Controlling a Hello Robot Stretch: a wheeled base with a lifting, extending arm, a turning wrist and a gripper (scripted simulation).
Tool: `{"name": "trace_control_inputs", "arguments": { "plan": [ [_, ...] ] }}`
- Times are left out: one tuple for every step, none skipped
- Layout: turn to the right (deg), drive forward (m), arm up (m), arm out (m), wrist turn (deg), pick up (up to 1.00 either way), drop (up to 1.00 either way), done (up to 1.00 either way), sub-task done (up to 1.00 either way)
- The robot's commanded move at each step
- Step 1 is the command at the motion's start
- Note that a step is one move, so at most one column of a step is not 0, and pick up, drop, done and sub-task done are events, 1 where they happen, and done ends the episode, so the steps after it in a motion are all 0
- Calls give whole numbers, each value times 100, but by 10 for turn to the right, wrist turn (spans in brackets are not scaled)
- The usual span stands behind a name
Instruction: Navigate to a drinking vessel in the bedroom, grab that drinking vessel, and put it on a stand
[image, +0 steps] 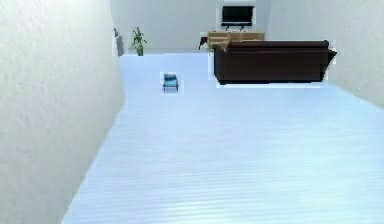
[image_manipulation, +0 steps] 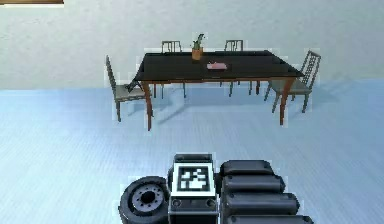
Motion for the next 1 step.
{"name": "trace_control_inputs", "arguments": {
  "plan": [
    [0,100,0,0,0,0,0,0,0]
  ]
}}
